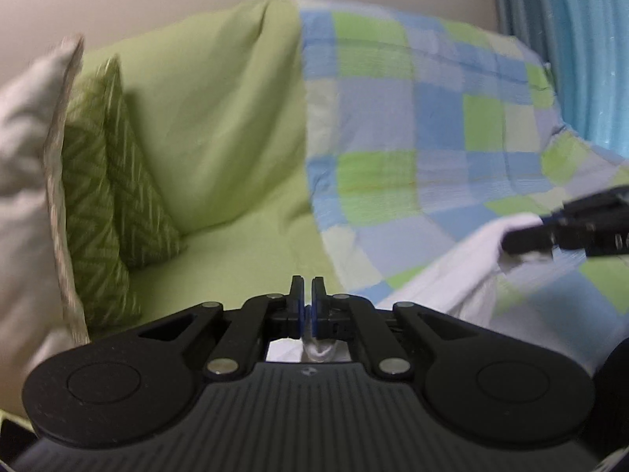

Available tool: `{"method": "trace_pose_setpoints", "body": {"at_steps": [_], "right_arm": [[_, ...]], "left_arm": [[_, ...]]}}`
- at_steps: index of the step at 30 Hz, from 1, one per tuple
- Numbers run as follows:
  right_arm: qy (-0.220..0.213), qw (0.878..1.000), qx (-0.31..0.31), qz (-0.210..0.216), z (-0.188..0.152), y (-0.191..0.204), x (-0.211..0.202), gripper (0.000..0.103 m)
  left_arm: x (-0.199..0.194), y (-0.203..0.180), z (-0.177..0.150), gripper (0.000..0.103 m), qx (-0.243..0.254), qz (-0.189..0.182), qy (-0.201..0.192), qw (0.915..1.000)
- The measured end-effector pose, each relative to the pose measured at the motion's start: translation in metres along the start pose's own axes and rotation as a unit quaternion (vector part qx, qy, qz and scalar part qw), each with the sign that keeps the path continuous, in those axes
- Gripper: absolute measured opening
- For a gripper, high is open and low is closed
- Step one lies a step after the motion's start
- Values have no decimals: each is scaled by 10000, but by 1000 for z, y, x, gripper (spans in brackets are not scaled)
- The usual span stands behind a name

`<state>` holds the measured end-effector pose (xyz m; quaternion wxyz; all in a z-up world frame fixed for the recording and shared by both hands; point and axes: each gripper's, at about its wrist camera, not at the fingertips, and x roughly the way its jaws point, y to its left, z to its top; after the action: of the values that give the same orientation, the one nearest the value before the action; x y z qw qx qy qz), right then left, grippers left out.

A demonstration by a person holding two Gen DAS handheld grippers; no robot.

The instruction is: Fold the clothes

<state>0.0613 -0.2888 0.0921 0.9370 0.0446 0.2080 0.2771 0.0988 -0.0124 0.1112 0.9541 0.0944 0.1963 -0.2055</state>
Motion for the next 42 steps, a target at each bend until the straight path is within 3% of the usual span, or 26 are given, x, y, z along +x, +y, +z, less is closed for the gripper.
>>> {"method": "trace_pose_setpoints", "body": {"at_steps": [6, 11, 16, 21, 25, 30, 34, 36, 38, 39, 40, 42], "right_arm": [[-842, 9943, -590, -287, 61, 12, -86, 9], [-1435, 9826, -899, -769, 86, 17, -178, 9], [-1735, 9686, -1204, -1312, 93, 25, -256, 9], [-1411, 9657, -1231, -1801, 85, 5, -287, 9], [-902, 9693, -1152, -1975, 79, -31, -265, 9], [-27, 9769, -1229, -1746, 80, -85, -160, 10], [513, 9812, -1115, -1490, 70, -140, -47, 12], [711, 9764, -1156, -1679, 59, -170, 3, 30], [732, 9701, -1140, -2015, 44, -190, 19, 33], [661, 9726, -979, -2000, 36, -196, 18, 33], [602, 9776, -777, -1861, 27, -200, 12, 35], [619, 9791, -735, -1794, 1, -201, -4, 36]], "left_arm": [[-70, -40, 75, 1, 48, -410, -1171, 9923], [-122, -98, 114, 1, 182, -1084, -1748, 9784], [-147, -159, 123, 1, 224, -1856, -1883, 9641], [-130, -212, 111, 1, 148, -2589, -1565, 9530], [-83, -243, 91, 1, 1, -2957, -1044, 9496], [4, -252, 61, 1, -349, -2906, -306, 9557], [91, -231, 40, 1, -654, -2249, 217, 9720], [135, -217, 28, 1, -695, -1745, 528, 9808], [175, -201, 16, 1, -528, -1159, 800, 9886], [188, -194, 11, 3, -437, -948, 897, 9905], [198, -188, 7, 5, -360, -832, 973, 9911], [207, -184, 1, 8, -8, -992, 998, 9901]]}}
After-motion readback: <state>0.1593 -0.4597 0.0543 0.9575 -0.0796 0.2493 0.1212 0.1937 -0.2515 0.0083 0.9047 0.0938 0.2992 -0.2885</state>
